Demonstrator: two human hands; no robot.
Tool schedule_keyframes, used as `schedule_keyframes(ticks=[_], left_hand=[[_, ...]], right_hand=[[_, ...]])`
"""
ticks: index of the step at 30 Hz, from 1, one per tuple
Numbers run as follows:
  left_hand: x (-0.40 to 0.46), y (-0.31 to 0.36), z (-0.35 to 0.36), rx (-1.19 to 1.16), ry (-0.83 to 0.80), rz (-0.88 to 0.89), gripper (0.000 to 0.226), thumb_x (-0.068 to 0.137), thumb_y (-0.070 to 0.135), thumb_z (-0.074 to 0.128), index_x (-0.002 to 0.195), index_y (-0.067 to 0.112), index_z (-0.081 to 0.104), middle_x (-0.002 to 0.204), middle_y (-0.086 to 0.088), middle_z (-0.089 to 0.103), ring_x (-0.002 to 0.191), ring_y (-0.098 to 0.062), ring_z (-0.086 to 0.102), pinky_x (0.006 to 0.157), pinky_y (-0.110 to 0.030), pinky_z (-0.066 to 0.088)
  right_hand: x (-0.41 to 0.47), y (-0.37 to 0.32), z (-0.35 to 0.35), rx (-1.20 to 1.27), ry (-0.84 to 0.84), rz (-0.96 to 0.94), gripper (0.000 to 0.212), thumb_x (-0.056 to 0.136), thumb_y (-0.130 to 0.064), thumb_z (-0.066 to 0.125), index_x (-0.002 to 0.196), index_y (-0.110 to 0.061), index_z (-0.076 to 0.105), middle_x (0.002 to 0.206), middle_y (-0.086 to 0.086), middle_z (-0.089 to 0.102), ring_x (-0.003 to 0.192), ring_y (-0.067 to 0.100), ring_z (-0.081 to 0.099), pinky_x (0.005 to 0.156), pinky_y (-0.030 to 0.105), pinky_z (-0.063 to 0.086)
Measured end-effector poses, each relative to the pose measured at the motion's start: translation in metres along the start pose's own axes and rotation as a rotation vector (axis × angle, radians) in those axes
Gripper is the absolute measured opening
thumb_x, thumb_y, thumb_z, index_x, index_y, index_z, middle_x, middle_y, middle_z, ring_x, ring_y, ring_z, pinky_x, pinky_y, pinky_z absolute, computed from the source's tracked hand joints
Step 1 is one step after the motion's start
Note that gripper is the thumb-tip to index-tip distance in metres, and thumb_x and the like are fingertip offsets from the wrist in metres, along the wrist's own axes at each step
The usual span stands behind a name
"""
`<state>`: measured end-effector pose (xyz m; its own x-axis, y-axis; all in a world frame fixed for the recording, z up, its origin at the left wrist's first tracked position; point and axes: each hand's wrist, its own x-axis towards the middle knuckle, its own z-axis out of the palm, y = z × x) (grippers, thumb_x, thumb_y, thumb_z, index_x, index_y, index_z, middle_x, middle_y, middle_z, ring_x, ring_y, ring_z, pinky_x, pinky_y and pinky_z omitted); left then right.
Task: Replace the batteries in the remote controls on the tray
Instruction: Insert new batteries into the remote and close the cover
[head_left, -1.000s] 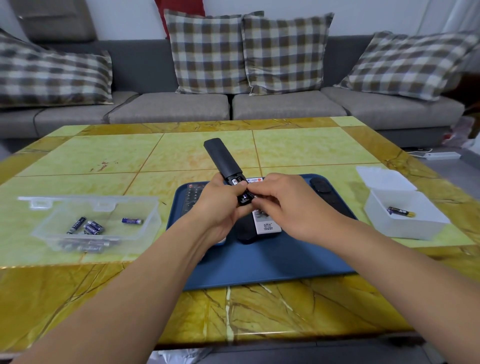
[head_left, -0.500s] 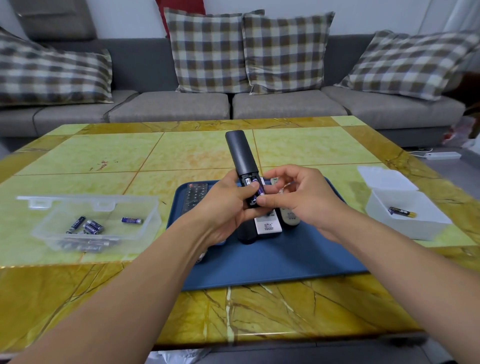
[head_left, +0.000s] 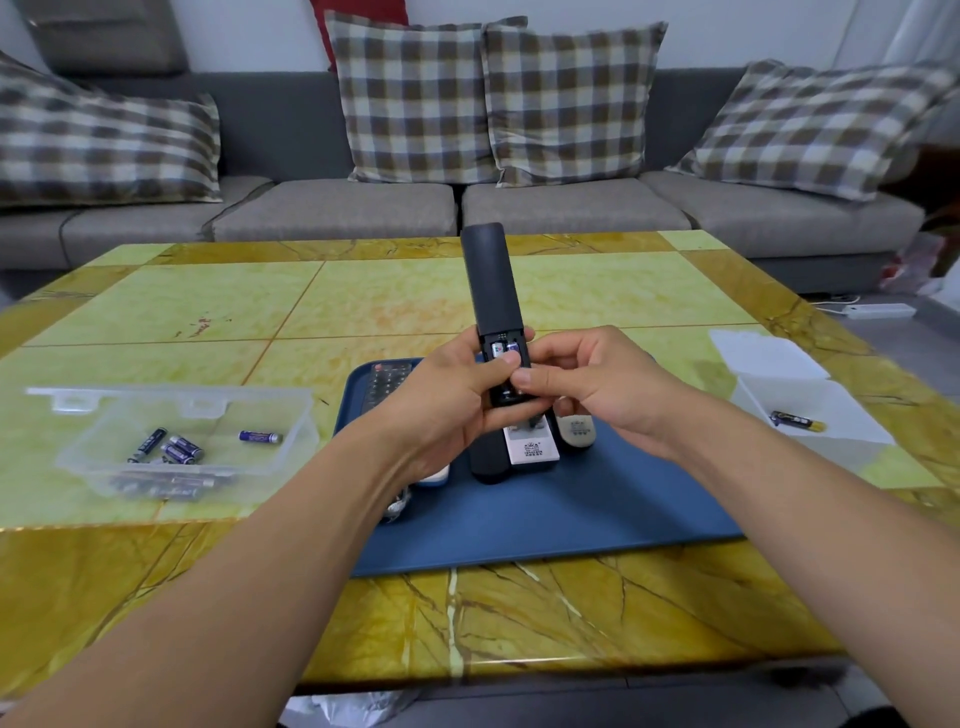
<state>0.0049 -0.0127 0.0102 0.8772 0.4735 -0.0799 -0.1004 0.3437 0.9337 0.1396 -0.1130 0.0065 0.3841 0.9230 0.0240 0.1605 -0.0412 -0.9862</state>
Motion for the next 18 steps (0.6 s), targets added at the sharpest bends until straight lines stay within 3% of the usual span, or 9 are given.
schedule_keyframes(ticks=[2, 5, 8, 11, 15, 18], left_hand=[[0.004, 0.001, -0.001, 0.051, 0.106, 0.033, 0.021, 0.105, 0.004, 0.046, 0.124, 0.007, 0.055, 0.108, -0.018, 0.072, 0.094, -0.026, 0.074, 0.080, -0.034, 0.062], [0.008, -0.001, -0.010, 0.201, 0.273, 0.046, 0.015, 0.105, 0.005, 0.046, 0.117, 0.007, 0.054, 0.101, -0.022, 0.072, 0.088, -0.026, 0.074, 0.074, -0.030, 0.063], [0.009, -0.004, -0.022, 0.213, 0.325, -0.027, 0.012, 0.105, 0.003, 0.045, 0.113, 0.006, 0.053, 0.102, -0.025, 0.071, 0.091, -0.029, 0.073, 0.071, -0.029, 0.063], [0.011, -0.005, -0.029, 0.187, 0.313, -0.097, 0.018, 0.105, 0.002, 0.045, 0.121, 0.003, 0.052, 0.106, -0.028, 0.071, 0.096, -0.033, 0.073, 0.072, -0.032, 0.063], [0.008, -0.006, -0.034, 0.159, 0.253, -0.164, 0.024, 0.104, 0.002, 0.046, 0.128, 0.002, 0.050, 0.110, -0.026, 0.071, 0.094, -0.032, 0.073, 0.072, -0.033, 0.064], [0.008, -0.006, -0.037, 0.149, 0.238, -0.157, 0.026, 0.104, 0.002, 0.047, 0.129, 0.004, 0.051, 0.113, -0.020, 0.071, 0.094, -0.032, 0.074, 0.072, -0.034, 0.063]], right_hand=[[0.005, -0.001, -0.009, -0.019, 0.112, 0.033, 0.017, 0.094, -0.026, 0.067, 0.098, -0.012, 0.075, 0.086, -0.001, 0.075, 0.071, 0.007, 0.064, 0.059, 0.018, 0.047], [0.013, 0.012, -0.026, -0.414, 0.301, 0.000, 0.020, 0.086, -0.035, 0.075, 0.098, -0.018, 0.074, 0.094, -0.005, 0.075, 0.082, 0.010, 0.067, 0.072, 0.024, 0.051], [0.011, 0.026, -0.026, -0.747, 0.232, 0.068, 0.044, 0.078, -0.039, 0.082, 0.117, -0.025, 0.067, 0.114, -0.010, 0.064, 0.093, 0.007, 0.059, 0.075, 0.022, 0.043], [0.013, 0.030, -0.020, -0.784, 0.155, 0.084, 0.062, 0.076, -0.045, 0.081, 0.132, -0.030, 0.059, 0.126, -0.010, 0.059, 0.102, 0.008, 0.055, 0.080, 0.022, 0.040], [0.018, 0.033, -0.009, -0.860, 0.107, 0.053, 0.069, 0.071, -0.051, 0.083, 0.131, -0.029, 0.058, 0.119, -0.007, 0.060, 0.101, 0.011, 0.058, 0.081, 0.025, 0.044], [0.020, 0.035, -0.005, -0.886, 0.112, 0.040, 0.069, 0.070, -0.050, 0.084, 0.130, -0.028, 0.059, 0.122, -0.004, 0.061, 0.112, 0.014, 0.058, 0.094, 0.033, 0.049]])
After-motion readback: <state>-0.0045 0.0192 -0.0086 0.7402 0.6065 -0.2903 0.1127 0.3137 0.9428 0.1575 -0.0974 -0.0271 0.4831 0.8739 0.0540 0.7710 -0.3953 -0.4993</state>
